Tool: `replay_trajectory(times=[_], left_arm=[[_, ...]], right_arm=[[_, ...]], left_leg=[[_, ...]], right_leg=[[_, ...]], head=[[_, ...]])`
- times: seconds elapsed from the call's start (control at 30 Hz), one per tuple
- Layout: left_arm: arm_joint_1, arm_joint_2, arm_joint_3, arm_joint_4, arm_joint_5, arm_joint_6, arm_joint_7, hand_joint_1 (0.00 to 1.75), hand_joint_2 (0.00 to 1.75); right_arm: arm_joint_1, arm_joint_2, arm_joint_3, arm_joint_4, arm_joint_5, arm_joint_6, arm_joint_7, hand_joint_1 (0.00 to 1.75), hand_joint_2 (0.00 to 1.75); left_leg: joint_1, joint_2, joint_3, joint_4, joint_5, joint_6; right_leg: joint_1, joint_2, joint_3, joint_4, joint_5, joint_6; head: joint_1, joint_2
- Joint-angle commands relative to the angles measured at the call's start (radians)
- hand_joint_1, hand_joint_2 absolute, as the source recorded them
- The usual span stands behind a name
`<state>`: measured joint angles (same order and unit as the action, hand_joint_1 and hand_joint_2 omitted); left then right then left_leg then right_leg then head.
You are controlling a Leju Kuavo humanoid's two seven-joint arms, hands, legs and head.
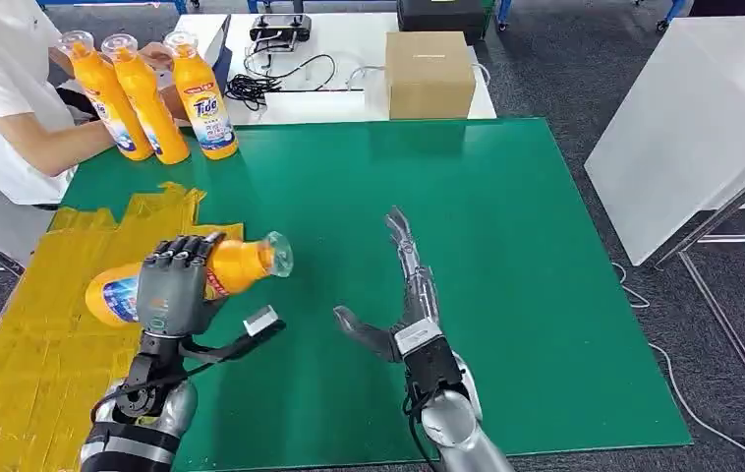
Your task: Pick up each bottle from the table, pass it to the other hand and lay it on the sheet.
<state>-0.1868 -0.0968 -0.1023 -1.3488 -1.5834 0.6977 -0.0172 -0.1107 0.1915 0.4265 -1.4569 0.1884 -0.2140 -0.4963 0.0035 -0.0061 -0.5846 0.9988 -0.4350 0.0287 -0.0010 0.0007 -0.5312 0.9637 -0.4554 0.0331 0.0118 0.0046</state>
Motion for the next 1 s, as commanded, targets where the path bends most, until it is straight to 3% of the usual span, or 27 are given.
replay_trajectory(times=[0.03, 0.1, 0.27, 0.37, 0.63, 0.73, 0.77, 0.8, 0.83, 1.0], left_arm=[[-0.336, 0.215, -0.455, 0.702, 0.013, -0.022, 0.268, 1.75, 1.75], [-0.357, 0.191, -0.374, 0.800, 0.013, -0.025, 0.209, 1.75, 1.75], [-0.357, 0.188, -0.374, 0.800, 0.013, -0.025, 0.209, 1.75, 1.75], [-0.357, 0.188, -0.374, 0.800, 0.013, -0.025, 0.209, 1.75, 1.75], [-0.363, 0.150, -0.216, 0.956, 0.113, -0.083, 0.105, 1.75, 1.75], [-0.365, 0.148, -0.198, 0.985, 0.110, -0.077, 0.123, 1.75, 1.75], [-0.364, 0.146, -0.184, 0.990, 0.114, -0.063, 0.126, 1.20, 1.75], [-0.364, 0.144, -0.170, 0.997, 0.109, -0.043, 0.137, 0.24, 1.75], [-0.363, 0.144, -0.148, 0.997, 0.096, -0.005, 0.160, 0.00, 1.75], [-0.311, 0.141, -0.064, 0.870, 0.115, 0.000, 0.139, 0.00, 1.75]], right_arm=[[0.014, -0.042, -0.065, -0.088, -0.037, 0.012, 0.002, 0.00, 1.75], [0.016, -0.044, -0.070, -0.093, -0.043, 0.015, 0.003, 0.00, 1.75], [0.016, -0.043, -0.069, -0.092, -0.043, 0.015, 0.003, 0.00, 1.75], [0.016, -0.043, -0.069, -0.092, -0.043, 0.015, 0.003, 0.00, 1.75], [-0.005, -0.051, -0.054, -0.037, -0.061, 0.052, 0.031, 0.00, 1.75], [-0.016, -0.052, -0.041, -0.020, -0.064, 0.061, 0.033, 0.00, 1.75], [-0.019, -0.052, -0.037, -0.017, -0.064, 0.062, 0.033, 0.00, 1.75], [-0.023, -0.053, -0.031, -0.012, -0.064, 0.063, 0.033, 0.00, 1.75], [-0.029, -0.054, -0.024, -0.006, -0.065, 0.063, 0.039, 0.00, 1.75], [-0.025, -0.059, -0.013, 0.011, -0.059, 0.054, 0.049, 0.00, 1.75]], left_leg=[[0.001, -0.013, 0.004, -0.003, 0.003, -0.001], [0.000, -0.003, 0.004, -0.003, 0.002, -0.003], [0.002, 0.003, 0.004, -0.001, 0.000, -0.003], [0.001, 0.000, 0.003, -0.001, 0.001, -0.004], [0.000, 0.001, 0.004, -0.002, 0.001, -0.003], [0.000, 0.002, 0.007, -0.002, 0.002, -0.004], [0.001, 0.003, 0.008, -0.003, 0.002, -0.004], [0.000, 0.002, 0.009, -0.003, 0.001, -0.004], [0.000, 0.003, 0.011, -0.003, 0.001, -0.004], [0.001, 0.003, 0.012, -0.003, 0.002, -0.004]], right_leg=[[0.000, -0.014, 0.008, -0.003, -0.002, 0.000], [-0.001, -0.002, 0.006, -0.001, 0.000, 0.000], [0.001, 0.002, 0.005, -0.001, 0.000, 0.000], [0.001, -0.001, 0.005, -0.001, -0.001, 0.000], [0.000, 0.002, 0.006, -0.001, 0.001, 0.000], [0.000, 0.003, 0.008, -0.001, 0.001, 0.000], [0.001, 0.003, 0.010, -0.002, 0.001, 0.000], [0.000, 0.002, 0.011, -0.001, 0.001, 0.000], [0.000, 0.004, 0.012, -0.002, 0.001, 0.000], [0.001, 0.004, 0.012, -0.002, 0.002, 0.000]], head=[[0.001, 0.000], [0.000, 0.000], [0.002, 0.000], [0.002, 0.000], [0.001, 0.000], [0.001, 0.000], [0.001, 0.000], [0.001, 0.000], [0.001, 0.000], [0.001, 0.000]])
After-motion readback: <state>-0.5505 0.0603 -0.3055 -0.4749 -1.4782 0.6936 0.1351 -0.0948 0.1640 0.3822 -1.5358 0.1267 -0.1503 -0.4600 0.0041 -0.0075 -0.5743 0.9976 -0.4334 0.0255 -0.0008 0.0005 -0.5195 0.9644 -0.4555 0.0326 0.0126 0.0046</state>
